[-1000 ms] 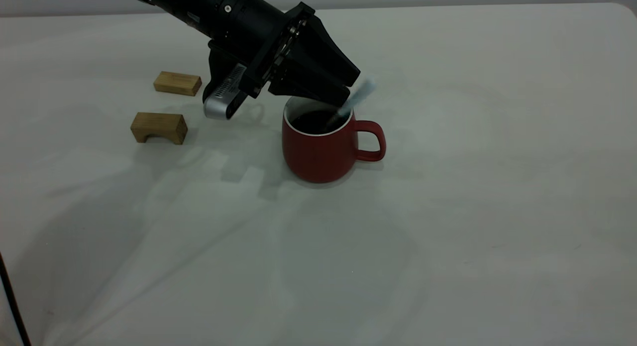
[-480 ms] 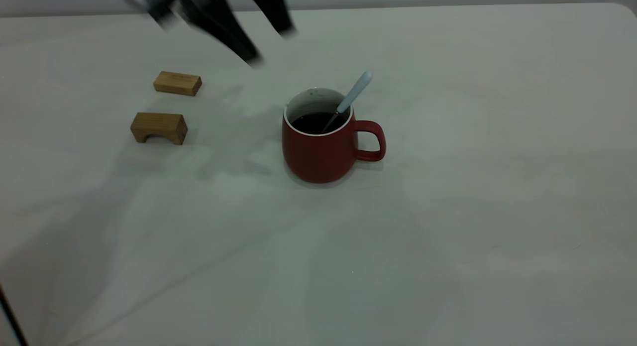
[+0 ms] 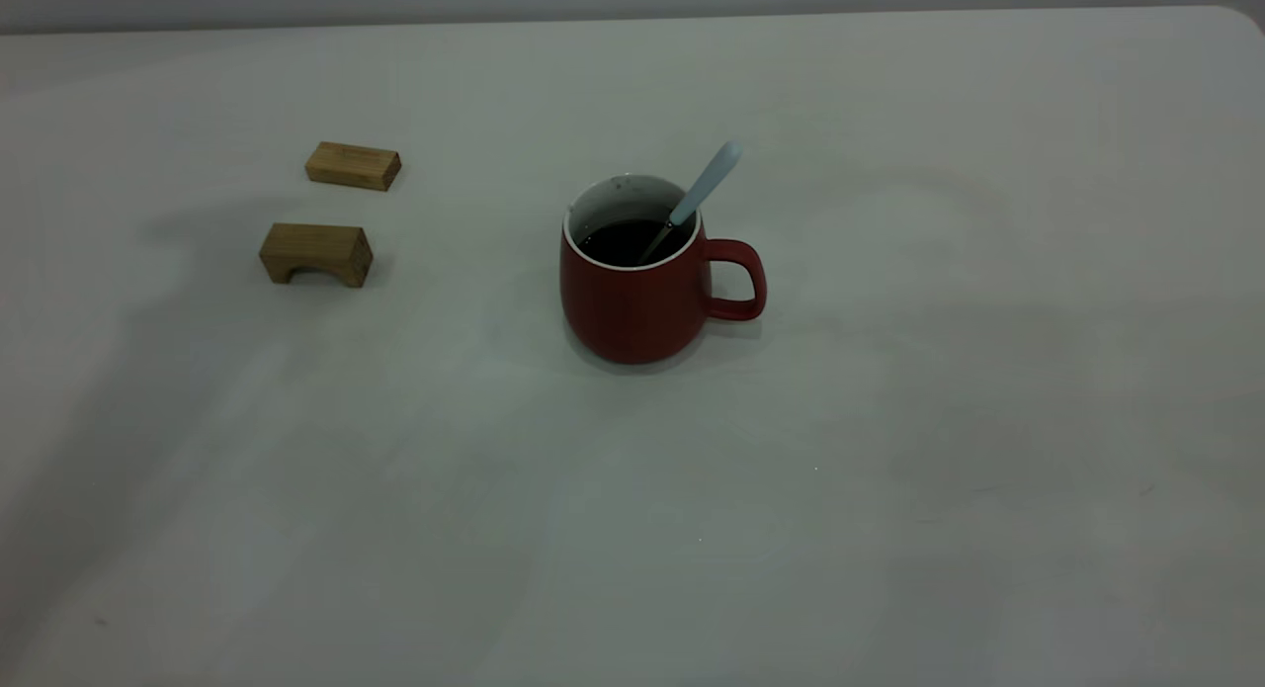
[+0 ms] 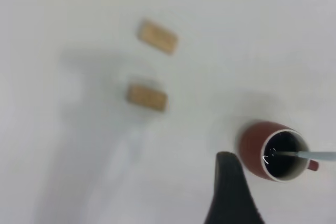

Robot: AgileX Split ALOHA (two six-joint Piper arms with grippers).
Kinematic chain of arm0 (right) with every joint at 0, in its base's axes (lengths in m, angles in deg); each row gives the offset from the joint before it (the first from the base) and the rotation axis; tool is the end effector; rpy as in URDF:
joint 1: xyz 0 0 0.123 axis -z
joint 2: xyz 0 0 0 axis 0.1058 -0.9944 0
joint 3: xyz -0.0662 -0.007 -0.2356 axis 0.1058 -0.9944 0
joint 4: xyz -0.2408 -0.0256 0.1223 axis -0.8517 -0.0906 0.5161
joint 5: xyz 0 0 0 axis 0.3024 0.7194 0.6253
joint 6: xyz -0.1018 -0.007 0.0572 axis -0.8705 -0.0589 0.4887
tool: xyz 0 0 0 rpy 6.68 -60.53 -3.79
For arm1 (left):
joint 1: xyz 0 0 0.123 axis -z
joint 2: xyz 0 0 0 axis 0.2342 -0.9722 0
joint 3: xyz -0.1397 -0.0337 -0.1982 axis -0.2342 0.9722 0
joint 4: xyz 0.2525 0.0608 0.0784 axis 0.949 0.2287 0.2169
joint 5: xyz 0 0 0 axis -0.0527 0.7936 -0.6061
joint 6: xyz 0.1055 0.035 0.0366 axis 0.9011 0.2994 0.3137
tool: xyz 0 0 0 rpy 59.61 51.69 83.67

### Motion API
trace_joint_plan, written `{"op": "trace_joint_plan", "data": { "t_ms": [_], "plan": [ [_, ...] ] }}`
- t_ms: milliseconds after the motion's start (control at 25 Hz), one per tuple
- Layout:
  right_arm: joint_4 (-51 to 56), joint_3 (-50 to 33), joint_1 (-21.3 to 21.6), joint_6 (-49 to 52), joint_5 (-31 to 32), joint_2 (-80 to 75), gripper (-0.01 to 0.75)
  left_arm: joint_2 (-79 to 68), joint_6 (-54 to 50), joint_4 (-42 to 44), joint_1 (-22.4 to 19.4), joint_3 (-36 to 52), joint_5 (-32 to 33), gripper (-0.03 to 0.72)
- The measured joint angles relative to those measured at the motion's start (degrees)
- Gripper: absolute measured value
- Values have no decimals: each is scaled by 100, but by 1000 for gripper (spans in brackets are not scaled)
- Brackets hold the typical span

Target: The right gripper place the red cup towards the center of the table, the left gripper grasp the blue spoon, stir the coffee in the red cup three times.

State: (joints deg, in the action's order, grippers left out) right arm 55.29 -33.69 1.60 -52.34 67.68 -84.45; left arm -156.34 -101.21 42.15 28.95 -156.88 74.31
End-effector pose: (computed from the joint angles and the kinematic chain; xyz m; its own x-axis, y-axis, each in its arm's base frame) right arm 0.0757 0.0215 0.2574 -0.5319 -0.1585 -0.8318 -0.2510 0.9677 -0.0239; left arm 0.3682 -0.0941 0.3487 -0.8009 -0.2298 -0.5530 -0.1307 0.9683 -0.2131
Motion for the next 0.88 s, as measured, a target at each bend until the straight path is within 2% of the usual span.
{"op": "trace_joint_plan", "data": {
  "t_ms": [280,640,680,880],
  "plan": [
    [0,0,0,0,0,0,238,1865,1467,122,0,1425,0,554],
    [0,0,0,0,0,0,238,4269,1715,340,-43,4132,0,554],
    [0,0,0,0,0,0,238,4575,1791,334,-135,4474,0,554],
    [0,0,0,0,0,0,238,6072,1934,257,-1131,5754,0,554]
  ]
}}
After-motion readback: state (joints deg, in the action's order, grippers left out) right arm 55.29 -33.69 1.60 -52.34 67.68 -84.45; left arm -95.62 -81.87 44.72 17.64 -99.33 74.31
